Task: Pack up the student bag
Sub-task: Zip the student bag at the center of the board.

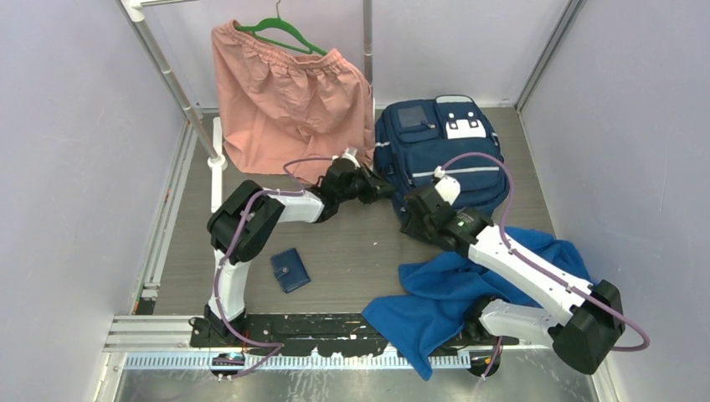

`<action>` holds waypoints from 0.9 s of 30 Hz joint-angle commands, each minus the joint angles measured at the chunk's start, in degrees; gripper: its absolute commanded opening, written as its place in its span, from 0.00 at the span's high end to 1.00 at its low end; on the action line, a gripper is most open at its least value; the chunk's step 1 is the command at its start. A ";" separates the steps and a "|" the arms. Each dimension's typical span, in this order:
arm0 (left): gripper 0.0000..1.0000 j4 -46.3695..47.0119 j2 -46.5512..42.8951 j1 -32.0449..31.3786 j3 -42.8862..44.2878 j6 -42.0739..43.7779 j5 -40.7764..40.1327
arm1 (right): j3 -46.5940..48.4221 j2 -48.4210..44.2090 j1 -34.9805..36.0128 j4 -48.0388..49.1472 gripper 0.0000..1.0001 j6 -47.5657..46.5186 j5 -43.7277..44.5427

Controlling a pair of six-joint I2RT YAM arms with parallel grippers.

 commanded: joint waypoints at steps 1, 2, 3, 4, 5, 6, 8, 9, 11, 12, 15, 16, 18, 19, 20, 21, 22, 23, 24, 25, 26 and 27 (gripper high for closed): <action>1.00 -0.31 -4.27 -3.43 -1.62 3.78 8.13 | -0.50 1.92 4.27 1.06 0.59 10.38 9.47; 1.00 1.10 -4.42 -3.51 -2.14 3.20 8.99 | -0.33 2.83 4.57 0.22 0.58 11.39 9.92; 1.00 2.62 -4.57 -3.54 -2.64 2.70 9.80 | -0.32 3.52 5.07 0.12 0.57 12.27 10.46; 1.00 3.63 -4.64 -3.58 -2.88 2.19 10.68 | -0.51 4.09 5.52 0.31 0.55 13.06 11.09; 1.00 4.10 -4.74 -3.69 -2.96 1.84 11.49 | -0.86 4.60 6.12 0.56 0.53 13.95 12.10; 1.00 4.34 -4.73 -3.75 -2.89 1.67 12.08 | -1.41 4.97 6.39 0.67 0.53 15.05 12.87; 1.00 4.48 -4.90 -3.95 -2.86 1.62 12.60 | -2.71 5.57 6.41 1.33 0.52 16.99 14.47; 1.00 4.71 -4.87 -3.91 -3.01 1.52 12.70 | -3.26 5.77 6.46 1.44 0.52 17.62 15.60; 1.00 5.18 -4.90 -3.89 -3.21 1.28 12.56 | -3.75 6.26 6.48 1.20 0.52 18.35 17.96; 1.00 5.48 -4.83 -3.89 -3.22 1.17 12.59 | -3.86 6.71 6.52 1.24 0.52 18.42 19.00; 1.00 6.35 -3.99 -3.89 -2.65 0.47 13.37 | -4.07 8.48 6.40 3.23 0.53 18.06 20.56; 1.00 6.68 -3.60 -3.89 -2.49 0.08 13.68 | -4.05 9.19 6.47 4.56 0.53 17.81 20.47; 1.00 7.31 -2.88 -3.89 -2.31 -0.78 14.25 | -3.98 11.46 6.48 6.42 0.53 17.68 21.06; 1.00 7.70 -2.73 -3.89 -2.34 -1.17 14.45 | -3.78 12.50 6.44 6.93 0.53 17.75 21.38; 1.00 7.95 -2.58 -3.89 -2.34 -1.55 14.64 | -3.60 13.52 6.41 7.36 0.53 17.80 21.67; 1.00 8.20 -2.50 -3.89 -2.34 -1.77 14.83 | -3.32 14.46 6.47 7.74 0.53 18.12 21.89; 1.00 8.26 -2.47 -3.89 -2.26 -1.81 15.02 | -3.31 15.16 6.48 8.14 0.54 18.59 22.22; 1.00 8.08 -2.46 -3.89 -2.13 -1.78 15.19 | -3.54 15.68 6.47 8.76 0.55 18.87 22.69; 1.00 7.90 -2.50 -3.89 -2.03 -1.74 15.26 | -3.89 16.03 6.48 9.53 0.56 19.15 23.38; 1.00 7.66 -2.56 -3.89 -1.95 -1.63 15.39 | -4.14 16.37 6.40 10.04 0.57 19.51 24.28; 1.00 7.43 -2.59 -3.89 -1.91 -1.45 15.44 | -4.29 16.80 6.45 10.24 0.57 19.99 25.51; 1.00 7.09 -2.61 -3.89 -1.82 -1.34 15.51 | -4.21 17.13 6.46 10.11 0.58 20.12 26.64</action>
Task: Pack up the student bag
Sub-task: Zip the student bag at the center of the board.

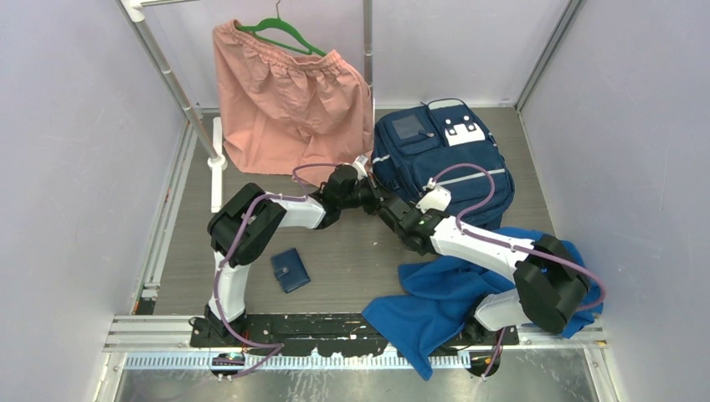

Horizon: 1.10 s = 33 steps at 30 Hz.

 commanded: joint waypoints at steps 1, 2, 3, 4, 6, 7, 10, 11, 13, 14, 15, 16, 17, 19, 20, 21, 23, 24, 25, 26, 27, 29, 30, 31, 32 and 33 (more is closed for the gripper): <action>1.00 4.31 -1.37 -0.83 1.01 -0.55 5.50 | 0.08 0.79 0.22 3.24 0.59 2.90 8.66; 1.00 4.18 -1.43 -0.83 0.97 -0.39 5.60 | 0.17 1.01 0.15 3.13 0.60 2.99 9.27; 1.00 3.96 -1.49 -0.83 0.96 -0.28 5.60 | 0.18 1.04 0.14 2.81 0.60 3.28 9.69; 1.00 3.79 -1.43 -0.75 0.96 -0.20 5.67 | 0.13 1.00 0.11 2.70 0.61 3.67 10.02; 1.00 3.30 -1.10 -0.67 1.66 0.35 6.52 | -0.16 0.56 0.13 2.69 0.65 3.79 10.52; 1.00 2.70 -0.94 -0.53 2.15 0.50 7.18 | -0.29 0.41 0.15 2.58 0.68 3.85 10.90; 1.00 3.13 -0.72 0.01 2.54 0.23 7.89 | -0.55 -0.08 0.13 1.62 0.84 3.44 11.99; 1.00 3.11 -0.86 0.23 2.55 0.33 7.87 | -0.52 -0.28 0.14 1.39 0.90 3.02 12.07; 1.00 2.03 -1.23 0.80 2.73 1.06 7.60 | -0.63 -0.72 0.11 1.28 0.99 1.93 11.62; 1.00 0.63 -1.39 1.10 3.10 1.63 7.64 | -0.72 -1.13 0.11 1.32 0.99 1.46 11.10; 1.00 -0.78 -1.43 1.39 3.49 2.23 7.72 | -0.92 -1.41 0.09 1.36 0.99 0.78 10.49; 1.00 -1.74 -1.54 1.63 3.75 2.69 7.67 | -1.10 -1.80 0.07 1.18 0.99 0.54 9.90; 1.00 -2.23 -1.59 1.91 3.77 2.94 7.45 | -1.33 -2.28 0.06 0.85 0.99 0.31 9.27; 1.00 -2.46 -1.64 2.43 3.84 2.91 7.23 | -2.02 -3.56 0.12 0.53 0.99 -0.54 7.65; 1.00 -2.57 -1.61 2.75 3.95 2.97 7.09 | -2.52 -4.32 0.08 1.01 0.99 -1.30 6.89; 1.00 -2.73 -1.50 3.06 4.06 3.13 7.12 | -3.09 -5.22 0.13 1.36 0.99 -2.31 5.52; 1.00 -3.06 -1.16 3.97 4.34 3.33 7.10 | -4.34 -7.14 0.12 2.07 0.99 -3.66 2.81; 1.00 -3.06 -0.95 4.45 4.51 3.34 7.19 | -5.15 -8.11 0.09 2.37 0.99 -4.36 1.68; 1.00 -3.14 -0.76 5.08 4.68 3.34 7.21 | -5.88 -9.02 0.09 2.21 0.99 -4.58 0.77; 1.00 -3.23 -0.63 5.62 4.88 3.41 7.29 | -6.59 -10.05 0.13 2.27 0.99 -4.86 -0.45; 1.00 -3.40 -0.42 6.33 5.10 3.59 7.34 | -7.03 -10.97 0.13 2.47 0.99 -5.19 -1.48; 1.00 -4.23 -0.09 7.84 5.84 4.19 7.50 | -8.48 -12.44 0.13 2.22 0.99 -5.46 -2.95; 1.00 -5.04 0.02 8.54 6.25 5.04 7.63 | -8.97 -12.96 0.14 2.24 0.99 -5.48 -3.57; 1.00 -7.23 0.02 9.27 7.03 6.54 7.54 | -9.27 -13.37 0.11 2.36 0.99 -5.42 -4.10; 1.00 -9.51 0.02 9.95 7.82 8.02 7.22 | -9.38 -13.56 0.14 2.53 0.99 -5.46 -4.64; 1.00 -11.14 0.07 10.64 8.38 9.20 6.92 | -9.23 -13.56 0.15 2.64 0.99 -5.63 -4.99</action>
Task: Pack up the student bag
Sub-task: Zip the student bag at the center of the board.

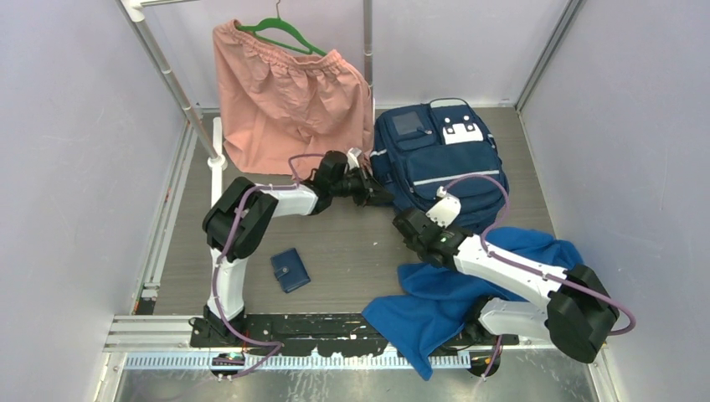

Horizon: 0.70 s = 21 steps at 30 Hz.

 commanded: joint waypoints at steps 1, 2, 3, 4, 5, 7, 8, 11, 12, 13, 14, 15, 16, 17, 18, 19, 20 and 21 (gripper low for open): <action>1.00 -3.79 -0.50 5.48 4.84 5.89 -2.02 | -0.84 -1.00 -0.25 -2.22 0.99 -1.35 -1.76; 1.00 -4.04 -0.34 6.04 5.07 5.92 -1.96 | -0.62 -0.55 -0.20 -2.21 0.99 -1.44 -1.88; 1.00 -3.99 -0.31 6.48 5.32 5.89 -1.85 | -0.34 -0.16 -0.24 -2.21 0.99 -1.51 -2.08; 1.00 -4.10 -0.34 6.73 5.46 5.90 -1.83 | -0.05 0.10 -0.23 -2.25 0.99 -1.73 -2.22; 1.00 -4.15 -0.41 6.94 5.65 5.94 -1.95 | 0.20 0.36 -0.24 -2.40 0.99 -1.89 -2.32; 1.00 -4.45 -0.55 7.06 6.01 6.23 -1.86 | 0.65 0.26 -0.28 -2.72 0.99 -2.25 -2.63; 1.00 -4.51 -0.60 7.07 6.07 6.23 -1.64 | 0.81 0.06 -0.25 -2.74 0.99 -2.59 -2.88; 1.00 -3.86 -0.54 7.08 5.76 5.50 -0.28 | 1.66 -1.12 -0.28 -2.83 0.99 -3.55 -3.37; 1.00 -3.21 -0.61 7.07 5.41 5.21 0.27 | 2.06 -1.57 -0.24 -2.97 0.99 -3.82 -3.41; 0.95 -2.97 -0.84 6.99 4.87 5.03 0.63 | 2.56 -2.04 -0.25 -3.04 0.96 -4.17 -3.35; 0.78 -3.00 -1.29 6.98 4.34 5.47 1.07 | 3.11 -2.62 -0.27 -3.19 0.90 -4.37 -3.14; 0.67 -3.43 -1.90 6.91 3.70 6.25 1.27 | 3.64 -3.04 -0.25 -3.48 0.85 -4.67 -2.97; 0.60 -4.20 -2.99 6.82 2.80 7.49 1.32 | 4.33 -3.65 -0.28 -3.90 0.79 -5.10 -2.60; 0.54 -5.00 -4.34 6.78 1.35 9.11 1.21 | 5.06 -4.25 -0.25 -4.46 0.75 -5.39 -2.21; 0.50 -5.83 -5.83 6.66 0.13 10.74 0.88 | 5.85 -4.91 -0.23 -5.25 0.72 -5.73 -1.19; 0.47 -6.76 -7.59 6.61 -1.32 12.58 0.26 | 6.52 -5.49 -0.18 -6.01 0.69 -6.36 -0.23; 0.44 -7.53 -9.35 6.44 -2.75 14.61 -0.75 | 7.30 -6.12 -0.18 -6.77 0.67 -6.95 0.84; 0.42 -8.37 -11.34 6.21 -4.38 17.57 -2.53 | 8.24 -6.77 -0.24 -7.64 0.62 -7.68 1.89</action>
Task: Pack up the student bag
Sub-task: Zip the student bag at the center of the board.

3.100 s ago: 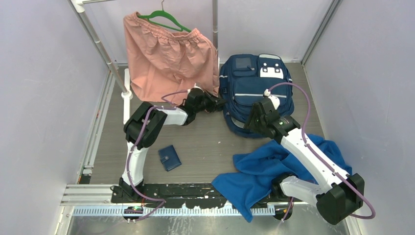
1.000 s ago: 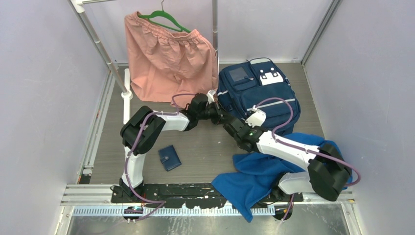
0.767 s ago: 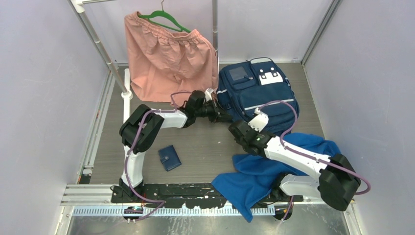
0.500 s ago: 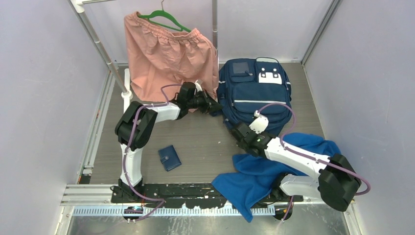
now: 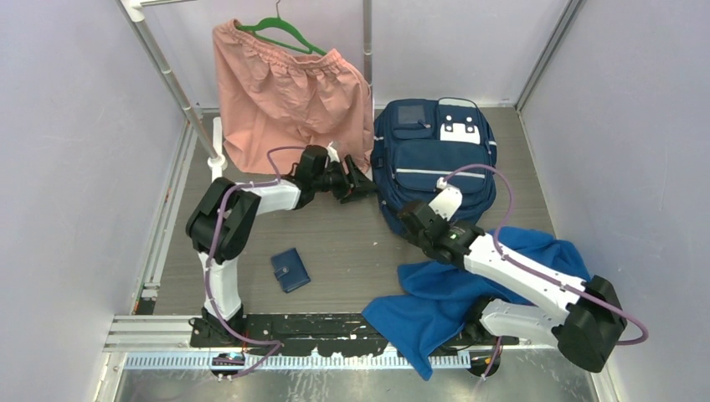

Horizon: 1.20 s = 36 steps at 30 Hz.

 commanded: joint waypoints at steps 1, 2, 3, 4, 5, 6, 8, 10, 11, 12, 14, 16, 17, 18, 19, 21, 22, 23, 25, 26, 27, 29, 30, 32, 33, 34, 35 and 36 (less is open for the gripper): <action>0.39 -2.71 -10.45 -1.04 -5.43 12.29 -3.73 | 5.56 -4.02 -0.26 -2.83 0.58 -3.72 5.71; 0.37 -3.11 -11.82 -1.52 -6.58 15.57 -5.19 | 6.29 -4.49 -0.36 -3.09 0.56 -4.72 6.33; 0.35 -2.62 -12.70 -1.95 -7.53 18.90 -5.01 | 6.94 -4.75 -0.62 -3.25 0.53 -5.60 6.59; 0.35 -1.26 -12.86 -2.35 -7.97 21.64 -2.89 | 7.64 -4.77 -0.88 -3.34 0.51 -7.01 6.60; 0.35 0.19 -12.34 -2.52 -7.98 23.51 0.24 | 8.34 -4.75 -1.31 -3.43 0.50 -8.00 6.41; 0.37 1.96 -10.97 -2.61 -7.97 24.18 4.24 | 8.99 -4.71 -1.73 -3.26 0.50 -9.04 6.09; 0.40 8.53 -8.40 -2.63 -8.88 23.16 7.64 | 10.08 -4.83 -2.45 -3.10 0.49 -10.75 5.34; 0.41 18.85 -5.86 -2.63 -10.52 20.97 9.68 | 10.94 -5.30 -2.95 -3.30 0.48 -11.86 5.17; 0.41 24.68 -4.56 -2.58 -11.54 19.55 10.63 | 11.15 -5.79 -3.18 -3.43 0.48 -12.16 5.11; 0.41 29.32 -3.50 -2.62 -12.32 18.27 11.29 | 11.25 -6.27 -3.35 -3.77 0.48 -12.28 5.16; 0.40 34.33 -2.09 -2.71 -12.87 17.18 11.49 | 11.15 -7.24 -3.63 -4.30 0.47 -12.42 5.16; 0.40 34.72 -1.46 -2.97 -12.59 18.16 11.03 | 10.96 -8.12 -3.99 -4.96 0.46 -12.41 5.10; 0.40 34.55 -1.19 -3.05 -12.40 18.76 10.89 | 10.83 -8.35 -4.17 -5.28 0.46 -12.36 5.06; 0.40 34.18 -0.87 -3.10 -12.28 19.37 10.86 | 10.72 -8.65 -4.17 -5.48 0.46 -12.35 5.09; 0.40 33.80 -0.57 -3.23 -12.07 19.72 11.01 | 10.55 -8.95 -4.28 -5.47 0.46 -12.27 4.99; 0.40 33.72 -0.05 -3.33 -11.77 20.12 11.57 | 10.36 -9.08 -4.46 -5.34 0.46 -12.17 4.88; 0.40 33.74 0.20 -3.38 -11.74 20.35 11.60 | 10.34 -9.04 -4.45 -5.24 0.46 -12.04 4.72; 0.40 33.69 0.32 -3.42 -11.78 20.78 11.50 | 10.34 -8.93 -4.55 -5.14 0.46 -12.07 4.63; 0.40 33.96 0.43 -3.54 -12.12 22.05 10.69 | 10.57 -8.34 -4.62 -5.35 0.46 -11.68 4.64; 0.40 34.23 0.81 -3.72 -12.00 22.95 10.60 | 10.67 -8.07 -4.61 -5.49 0.46 -11.52 4.55; 0.40 34.10 1.31 -3.84 -11.60 23.65 10.68 | 10.76 -7.86 -4.63 -5.48 0.46 -11.43 4.45; 0.40 33.84 2.73 -4.01 -10.54 24.35 11.22 | 10.86 -7.71 -4.70 -5.33 0.46 -11.27 4.14; 0.40 33.86 3.40 -4.02 -9.99 24.30 11.50 | 10.89 -7.68 -4.68 -5.33 0.46 -11.29 4.01; 0.40 33.86 4.50 -4.12 -9.42 24.26 11.68 | 10.86 -7.95 -4.68 -5.45 0.46 -11.11 4.04; 0.40 33.86 4.69 -4.14 -9.30 24.16 11.77 | 10.79 -8.07 -4.69 -5.53 0.46 -11.05 4.19; 0.40 34.00 4.63 -4.38 -9.36 24.06 11.94 | 10.78 -8.08 -4.67 -5.62 0.46 -10.92 4.32; 0.40 34.07 4.37 -4.52 -9.45 24.00 12.21 | 10.73 -8.03 -4.71 -5.66 0.46 -10.81 4.45; 0.40 34.04 3.97 -4.75 -9.60 23.96 12.66 | 10.69 -7.97 -4.72 -5.65 0.46 -10.70 4.44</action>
